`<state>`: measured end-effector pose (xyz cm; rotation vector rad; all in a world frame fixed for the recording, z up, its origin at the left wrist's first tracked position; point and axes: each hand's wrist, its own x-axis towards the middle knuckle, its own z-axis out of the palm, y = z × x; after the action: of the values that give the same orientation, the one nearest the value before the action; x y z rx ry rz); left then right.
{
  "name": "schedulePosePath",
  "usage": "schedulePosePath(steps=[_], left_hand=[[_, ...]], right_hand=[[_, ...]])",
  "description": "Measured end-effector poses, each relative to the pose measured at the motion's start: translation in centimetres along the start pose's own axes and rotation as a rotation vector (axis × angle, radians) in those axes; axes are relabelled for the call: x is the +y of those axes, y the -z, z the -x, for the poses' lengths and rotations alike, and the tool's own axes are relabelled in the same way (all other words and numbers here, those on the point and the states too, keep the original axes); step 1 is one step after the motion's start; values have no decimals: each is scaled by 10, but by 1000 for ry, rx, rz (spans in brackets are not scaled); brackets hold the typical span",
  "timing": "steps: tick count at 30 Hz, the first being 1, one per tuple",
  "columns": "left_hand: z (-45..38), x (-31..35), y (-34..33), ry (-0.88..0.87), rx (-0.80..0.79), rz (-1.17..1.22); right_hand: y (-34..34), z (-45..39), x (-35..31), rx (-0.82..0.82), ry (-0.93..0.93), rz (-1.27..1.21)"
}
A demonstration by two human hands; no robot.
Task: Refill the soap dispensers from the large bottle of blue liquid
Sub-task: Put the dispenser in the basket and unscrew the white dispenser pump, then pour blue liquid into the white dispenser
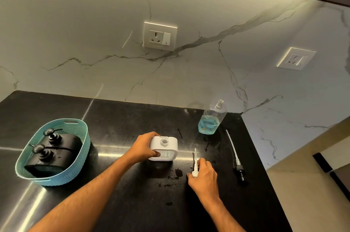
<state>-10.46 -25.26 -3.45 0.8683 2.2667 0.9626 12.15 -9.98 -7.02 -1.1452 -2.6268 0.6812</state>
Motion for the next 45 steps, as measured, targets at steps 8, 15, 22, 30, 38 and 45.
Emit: schedulePosePath(steps=[8,15,22,30,38,45], left_hand=[[-4,2,-4,-33,38,27],[-22,26,-2,-59,75,94],[-42,44,-1,-82,137,116],[-54,51,-1,-41,172,98],[-51,53,-3,-8,219,101],[-40,58,3,-35,259,133]], right_hand=[[14,-18,4,108,48,-45],[57,-91,13,306,56,-423],[96,-174,31,206,39,-610],[91,-218,46,-131,104,-812],[82,-226,51,-98,81,-873],[71,-202,41,41,114,-837]])
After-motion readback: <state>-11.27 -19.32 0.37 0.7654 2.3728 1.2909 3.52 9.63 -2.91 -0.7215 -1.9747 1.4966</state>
